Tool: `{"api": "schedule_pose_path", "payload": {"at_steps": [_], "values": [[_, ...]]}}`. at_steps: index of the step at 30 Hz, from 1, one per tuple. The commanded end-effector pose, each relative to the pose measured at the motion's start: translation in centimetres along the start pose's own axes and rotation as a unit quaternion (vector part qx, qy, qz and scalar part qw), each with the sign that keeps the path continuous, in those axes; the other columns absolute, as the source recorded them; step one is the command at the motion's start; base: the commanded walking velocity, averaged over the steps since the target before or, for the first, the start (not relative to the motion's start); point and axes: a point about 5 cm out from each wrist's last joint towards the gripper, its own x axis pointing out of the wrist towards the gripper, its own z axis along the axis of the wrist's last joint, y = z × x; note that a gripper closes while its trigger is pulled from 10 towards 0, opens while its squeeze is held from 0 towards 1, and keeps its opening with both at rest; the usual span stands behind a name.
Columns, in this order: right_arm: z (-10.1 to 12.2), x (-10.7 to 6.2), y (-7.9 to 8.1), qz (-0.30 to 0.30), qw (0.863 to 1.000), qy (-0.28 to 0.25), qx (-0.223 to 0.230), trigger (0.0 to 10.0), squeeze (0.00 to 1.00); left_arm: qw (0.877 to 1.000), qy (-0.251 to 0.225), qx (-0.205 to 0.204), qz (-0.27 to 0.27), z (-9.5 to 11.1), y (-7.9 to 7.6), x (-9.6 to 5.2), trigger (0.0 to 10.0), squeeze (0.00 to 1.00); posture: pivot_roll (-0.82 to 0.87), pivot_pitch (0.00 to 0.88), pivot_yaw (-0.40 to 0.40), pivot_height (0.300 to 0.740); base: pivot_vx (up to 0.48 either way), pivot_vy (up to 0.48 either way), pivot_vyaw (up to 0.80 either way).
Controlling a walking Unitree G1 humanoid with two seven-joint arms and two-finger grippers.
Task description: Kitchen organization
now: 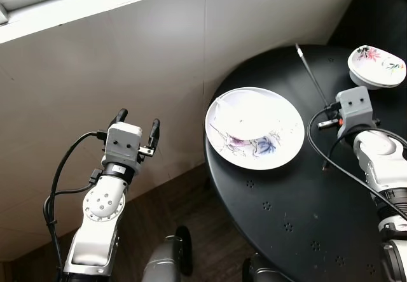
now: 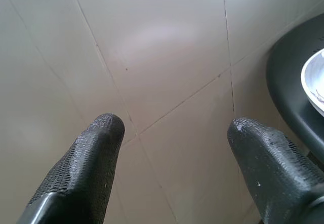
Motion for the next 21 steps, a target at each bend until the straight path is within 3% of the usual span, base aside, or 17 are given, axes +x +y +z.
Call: {"api": "schedule_pose_path", "payload": {"at_steps": [1, 6, 14, 21], "values": [[0.5, -0.3, -0.3, -0.014, 1.000, -0.016, -0.010, 0.0, 0.00, 1.000, 0.000, 0.000, -0.002, -0.1, -0.3, -0.1, 10.0, 0.00, -0.07, 0.192, 0.031, 0.740, 0.000, 0.000, 0.00], [3.2, -0.6, 0.6, -0.007, 0.998, -0.065, -0.025, 0.0, 0.00, 1.000, 0.002, 0.001, 0.000, -0.2, -0.2, -0.1, 10.0, 0.00, -0.07, 0.198, 0.026, 0.740, 0.000, 0.000, 0.00], [5.5, -1.2, 1.6, -0.001, 0.993, -0.120, -0.016, 0.0, 0.00, 1.000, 0.001, -0.001, 0.001, -0.2, -0.2, 0.0, 10.0, 0.00, -0.08, 0.195, 0.024, 0.740, 0.000, 0.000, 0.00], [7.8, -3.2, 4.3, 0.022, 0.981, -0.192, -0.010, 0.0, 0.00, 1.000, 0.000, -0.004, 0.005, -0.3, -0.3, 0.2, 10.0, 0.00, -0.09, 0.186, 0.023, 0.740, 0.000, 0.000, 0.00]]}}
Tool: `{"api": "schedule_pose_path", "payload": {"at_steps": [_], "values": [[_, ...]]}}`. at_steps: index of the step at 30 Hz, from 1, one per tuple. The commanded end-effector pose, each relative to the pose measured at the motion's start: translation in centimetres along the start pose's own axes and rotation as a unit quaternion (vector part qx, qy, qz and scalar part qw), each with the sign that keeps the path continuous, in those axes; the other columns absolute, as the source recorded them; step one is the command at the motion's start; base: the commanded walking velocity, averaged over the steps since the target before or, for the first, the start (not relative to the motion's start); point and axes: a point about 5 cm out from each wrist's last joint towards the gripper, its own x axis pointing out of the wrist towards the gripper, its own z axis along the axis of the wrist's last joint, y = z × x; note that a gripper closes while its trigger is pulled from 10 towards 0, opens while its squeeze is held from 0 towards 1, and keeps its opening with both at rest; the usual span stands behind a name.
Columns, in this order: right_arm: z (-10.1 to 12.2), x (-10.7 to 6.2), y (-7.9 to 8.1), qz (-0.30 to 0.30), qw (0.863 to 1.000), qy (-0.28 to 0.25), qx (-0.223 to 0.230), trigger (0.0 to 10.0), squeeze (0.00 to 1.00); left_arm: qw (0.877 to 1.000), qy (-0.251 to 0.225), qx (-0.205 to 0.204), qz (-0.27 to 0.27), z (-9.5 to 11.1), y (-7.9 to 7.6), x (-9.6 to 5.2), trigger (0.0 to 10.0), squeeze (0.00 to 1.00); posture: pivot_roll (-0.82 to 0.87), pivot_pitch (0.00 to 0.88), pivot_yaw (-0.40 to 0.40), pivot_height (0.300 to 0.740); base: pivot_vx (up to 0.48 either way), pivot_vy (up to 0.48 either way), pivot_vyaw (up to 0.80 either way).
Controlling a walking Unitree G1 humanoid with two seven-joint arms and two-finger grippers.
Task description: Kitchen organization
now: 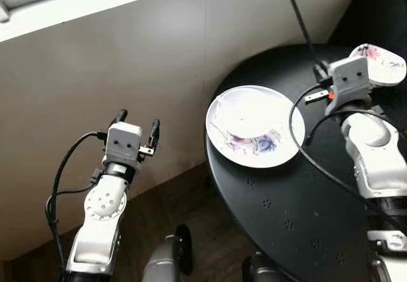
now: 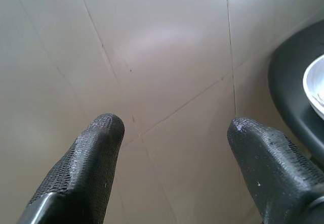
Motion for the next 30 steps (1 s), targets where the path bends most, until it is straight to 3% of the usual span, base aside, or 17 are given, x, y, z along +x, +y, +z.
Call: {"api": "schedule_pose_path", "payload": {"at_steps": [1, 8, 14, 18, 25, 30], "values": [[0.7, -0.4, 0.6, 0.006, 1.000, -0.019, 0.005, 0.0, 0.00, 1.000, 0.006, 0.001, -0.001, -0.4, -0.2, -0.2, 10.0, 0.00, -0.09, 0.186, 0.023, 0.740, 0.000, 0.000, 0.00], [2.5, -1.3, 3.8, 0.057, 0.996, -0.065, 0.016, 0.0, 0.00, 1.000, 0.005, -0.001, 0.000, -0.4, -0.3, 0.0, 10.0, 0.00, -0.10, 0.179, 0.023, 0.740, 0.000, 0.000, 0.00], [3.2, -1.9, 4.8, 0.055, 0.993, -0.104, -0.016, 0.0, 0.00, 1.000, 0.003, -0.003, 0.001, -0.5, -0.2, 0.2, 10.0, 0.00, -0.10, 0.172, 0.021, 0.740, 0.000, 0.000, 0.00], [3.4, -2.3, 5.4, 0.059, 0.991, -0.118, -0.023, 0.0, 0.00, 1.000, 0.006, -0.029, 0.005, -0.4, -0.2, 0.5, 10.0, 0.00, -0.10, 0.169, 0.023, 0.740, 0.000, 0.000, 0.00], [2.7, -3.1, 6.5, 0.098, 0.989, -0.114, -0.015, 0.0, 0.00, 0.992, 0.027, -0.123, -0.011, -0.7, -0.1, 0.6, 10.0, 0.00, -0.10, 0.169, 0.025, 0.740, 0.000, 0.000, 0.00], [2.6, -3.3, 7.2, 0.111, 0.986, -0.124, -0.006, 0.0, 0.00, 0.977, 0.044, -0.206, -0.044, -0.5, -0.7, 0.7, 10.0, 0.00, -0.10, 0.167, 0.025, 0.740, 0.000, 0.000, 0.00]]}}
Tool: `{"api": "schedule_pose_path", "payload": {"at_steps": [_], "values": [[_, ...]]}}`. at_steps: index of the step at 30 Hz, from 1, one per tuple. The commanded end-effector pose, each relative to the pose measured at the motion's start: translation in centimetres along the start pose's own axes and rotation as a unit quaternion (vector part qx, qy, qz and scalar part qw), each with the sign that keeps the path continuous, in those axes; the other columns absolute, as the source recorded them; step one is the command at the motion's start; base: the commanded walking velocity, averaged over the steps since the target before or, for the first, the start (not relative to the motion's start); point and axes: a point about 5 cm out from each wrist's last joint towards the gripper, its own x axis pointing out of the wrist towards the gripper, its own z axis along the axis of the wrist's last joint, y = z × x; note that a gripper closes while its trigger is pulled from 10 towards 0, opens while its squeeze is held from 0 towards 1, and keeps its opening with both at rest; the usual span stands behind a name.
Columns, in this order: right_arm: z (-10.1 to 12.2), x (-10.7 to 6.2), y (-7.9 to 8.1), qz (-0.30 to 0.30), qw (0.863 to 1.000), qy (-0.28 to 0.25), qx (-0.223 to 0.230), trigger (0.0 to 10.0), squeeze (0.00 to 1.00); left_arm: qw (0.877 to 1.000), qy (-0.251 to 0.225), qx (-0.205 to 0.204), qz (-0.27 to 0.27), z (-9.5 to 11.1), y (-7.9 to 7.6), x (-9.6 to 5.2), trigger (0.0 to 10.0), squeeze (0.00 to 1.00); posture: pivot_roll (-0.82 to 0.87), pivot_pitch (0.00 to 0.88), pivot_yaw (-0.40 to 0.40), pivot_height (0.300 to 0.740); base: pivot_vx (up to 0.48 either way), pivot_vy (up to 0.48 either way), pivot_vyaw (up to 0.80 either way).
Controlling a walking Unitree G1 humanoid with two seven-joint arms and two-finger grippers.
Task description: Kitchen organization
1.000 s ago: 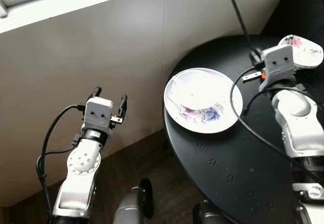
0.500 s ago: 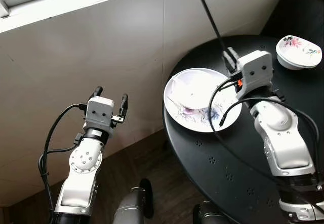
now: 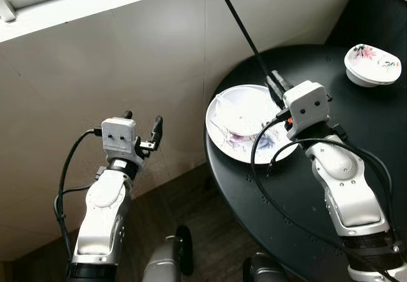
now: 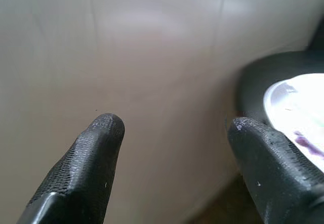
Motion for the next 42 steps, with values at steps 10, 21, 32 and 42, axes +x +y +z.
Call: {"api": "schedule_pose_path", "payload": {"at_steps": [10, 21, 32, 42], "values": [[0.8, -0.5, 1.7, 0.028, 0.999, -0.040, 0.016, 0.0, 0.00, 0.989, 0.012, -0.143, -0.016, 0.8, 0.3, 0.5, 10.0, 0.00, -0.10, 0.163, 0.037, 0.740, 0.000, 0.000, 0.00], [0.8, -1.9, 3.6, 0.076, 0.996, -0.052, 0.020, 0.0, 0.00, 0.969, 0.007, -0.248, 0.003, 2.0, 1.5, 3.3, 10.0, 0.00, -0.11, 0.157, 0.048, 0.740, 0.000, 0.000, 0.00], [0.7, -2.8, 5.3, 0.111, 0.992, -0.052, 0.034, 0.0, 0.00, 0.932, 0.041, -0.358, -0.028, 1.5, -0.4, 4.4, 10.0, 0.00, -0.12, 0.148, 0.056, 0.740, 0.000, 0.000, 0.00], [0.1, -2.9, 5.7, 0.118, 0.991, -0.042, 0.039, 0.0, 0.00, 0.909, 0.039, -0.411, -0.052, 2.3, -0.5, 4.5, 10.0, 0.00, -0.11, 0.135, 0.056, 0.740, 0.000, 0.000, 0.00]]}}
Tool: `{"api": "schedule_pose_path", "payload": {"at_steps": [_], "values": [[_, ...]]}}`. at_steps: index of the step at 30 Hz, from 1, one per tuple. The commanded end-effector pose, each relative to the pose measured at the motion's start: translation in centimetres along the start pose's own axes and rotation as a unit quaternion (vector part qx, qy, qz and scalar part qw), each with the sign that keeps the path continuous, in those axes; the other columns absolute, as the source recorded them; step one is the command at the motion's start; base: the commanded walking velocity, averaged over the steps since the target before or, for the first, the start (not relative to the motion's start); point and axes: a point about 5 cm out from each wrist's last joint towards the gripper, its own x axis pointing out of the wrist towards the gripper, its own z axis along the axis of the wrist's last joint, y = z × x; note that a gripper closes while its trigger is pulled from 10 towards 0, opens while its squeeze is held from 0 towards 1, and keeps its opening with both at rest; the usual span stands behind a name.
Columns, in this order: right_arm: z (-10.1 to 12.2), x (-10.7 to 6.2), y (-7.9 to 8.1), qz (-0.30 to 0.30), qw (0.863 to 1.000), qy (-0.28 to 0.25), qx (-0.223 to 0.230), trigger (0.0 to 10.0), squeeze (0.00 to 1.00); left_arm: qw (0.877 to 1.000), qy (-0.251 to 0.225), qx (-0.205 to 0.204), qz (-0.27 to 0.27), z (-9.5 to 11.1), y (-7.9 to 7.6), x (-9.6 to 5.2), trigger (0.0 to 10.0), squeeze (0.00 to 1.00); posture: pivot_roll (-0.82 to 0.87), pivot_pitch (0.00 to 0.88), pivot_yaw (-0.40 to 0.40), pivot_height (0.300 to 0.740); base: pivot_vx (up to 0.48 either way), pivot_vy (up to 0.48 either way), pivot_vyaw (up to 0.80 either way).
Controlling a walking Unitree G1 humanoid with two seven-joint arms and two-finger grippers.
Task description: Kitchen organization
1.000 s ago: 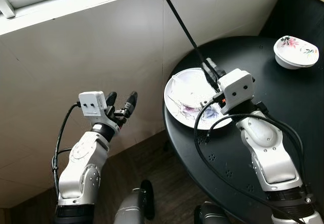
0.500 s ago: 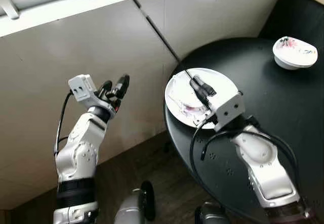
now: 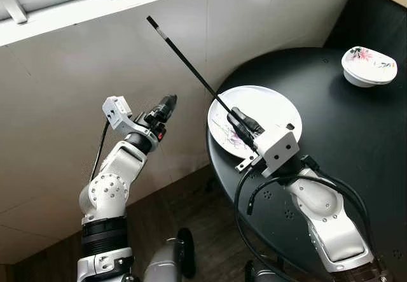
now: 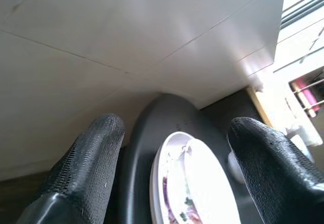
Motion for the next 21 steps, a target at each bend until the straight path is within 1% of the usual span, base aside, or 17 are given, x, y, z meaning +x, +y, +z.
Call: {"api": "schedule_pose_path", "payload": {"at_steps": [1, 3, 5, 6, 7, 9, 11, 13, 16, 20, 21], "values": [[0.0, 0.0, 0.4, 0.004, 1.000, -0.003, 0.008, 0.0, 0.00, 1.000, -0.010, -0.002, 0.002, 0.5, -0.1, 0.1, 10.0, 0.00, -0.11, 0.135, 0.057, 0.740, 0.000, 0.000, 0.00], [-0.1, 0.0, 0.2, -0.009, 1.000, 0.001, 0.021, 0.0, 0.00, 1.000, -0.024, -0.002, 0.010, 0.9, 0.1, 0.1, 10.0, 0.00, -0.11, 0.133, 0.057, 0.740, 0.000, 0.000, 0.00], [-0.5, 0.0, -0.3, -0.037, 0.998, 0.012, 0.047, 0.0, 0.00, 0.999, -0.037, -0.004, -0.002, 1.4, -0.2, 0.0, 10.0, 0.00, -0.11, 0.131, 0.056, 0.740, 0.000, 0.000, 0.00], [-0.5, 0.0, -0.3, -0.037, 0.998, 0.012, 0.047, 0.0, 0.00, 0.999, -0.037, -0.004, -0.002, 1.4, -0.2, 0.0, 10.0, 0.00, -0.11, 0.131, 0.056, 0.740, 0.000, 0.000, 0.00], [-0.9, 0.0, -0.7, -0.055, 0.996, 0.025, 0.065, 0.0, 0.00, 0.999, -0.043, -0.005, -0.024, 1.7, -0.8, -0.1, 10.0, 0.00, -0.11, 0.128, 0.056, 0.740, 0.000, 0.000, 0.00], [-1.1, 0.0, -0.9, -0.061, 0.995, 0.029, 0.070, 0.0, 0.00, 0.998, -0.045, -0.005, -0.032, 1.8, -1.1, -0.2, 10.0, 0.00, -0.11, 0.128, 0.056, 0.740, 0.000, 0.000, 0.00], [-1.3, 0.0, -1.1, -0.071, 0.993, 0.036, 0.082, 0.0, 0.00, 0.998, -0.045, -0.004, -0.050, 1.9, -1.6, -0.2, 10.0, 0.00, -0.11, 0.129, 0.056, 0.740, 0.000, 0.000, 0.00], [-1.5, 0.0, -1.2, -0.070, 0.993, 0.039, 0.086, 0.0, 0.00, 0.997, -0.046, -0.006, -0.065, 2.0, -2.1, -0.2, 10.0, 0.00, -0.11, 0.129, 0.057, 0.740, 0.000, 0.000, 0.00], [-1.9, -0.1, -0.4, -0.043, 0.993, 0.050, 0.099, 0.0, 0.00, 0.994, -0.044, -0.012, -0.095, 2.1, -3.3, -0.2, 10.0, 0.00, -0.11, 0.131, 0.056, 0.740, 0.000, 0.000, 0.00], [-2.3, -0.2, 0.2, -0.022, 0.991, 0.062, 0.120, 0.0, 0.00, 0.991, -0.039, -0.017, -0.126, 2.1, -4.2, -0.2, 10.0, 0.00, -0.11, 0.133, 0.055, 0.740, 0.000, 0.000, 0.00], [-2.3, -0.2, 0.2, -0.022, 0.991, 0.062, 0.120, 0.0, 0.00, 0.991, -0.039, -0.017, -0.126, 2.1, -4.2, -0.2, 10.0, 0.00, -0.11, 0.133, 0.055, 0.740, 0.000, 0.000, 0.00]]}}
